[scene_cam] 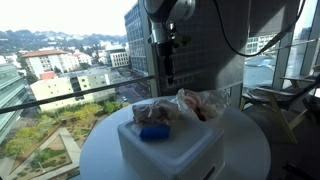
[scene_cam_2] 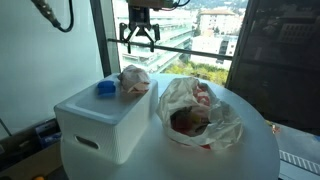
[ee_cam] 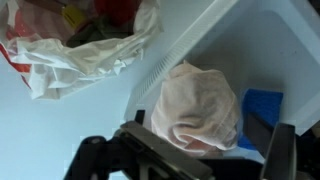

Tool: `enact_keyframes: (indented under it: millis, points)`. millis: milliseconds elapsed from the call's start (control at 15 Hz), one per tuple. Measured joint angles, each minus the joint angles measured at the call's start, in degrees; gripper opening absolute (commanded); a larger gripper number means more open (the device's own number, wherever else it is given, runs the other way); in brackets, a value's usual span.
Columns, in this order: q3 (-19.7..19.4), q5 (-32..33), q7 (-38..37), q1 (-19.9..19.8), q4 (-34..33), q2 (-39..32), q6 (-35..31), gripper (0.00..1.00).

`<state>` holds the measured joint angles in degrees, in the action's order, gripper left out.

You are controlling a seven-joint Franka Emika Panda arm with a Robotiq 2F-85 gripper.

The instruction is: Put the items in the plastic bag on top of the white storage container.

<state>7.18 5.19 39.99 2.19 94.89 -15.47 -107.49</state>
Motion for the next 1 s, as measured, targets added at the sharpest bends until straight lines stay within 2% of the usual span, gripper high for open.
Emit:
enact_keyframes:
  millis: [267, 467, 1000]
  points:
    - [-4.78, 0.0, -4.39, -4.11, 0.98, -2.53, -3.47, 1.0]
    - [-6.8, 0.02, -8.22, -6.3, 1.19, -6.85, -7.46, 1.0]
    - [-7.18, -3.25, -13.21, -9.73, 1.24, -17.34, -13.36, 1.0]
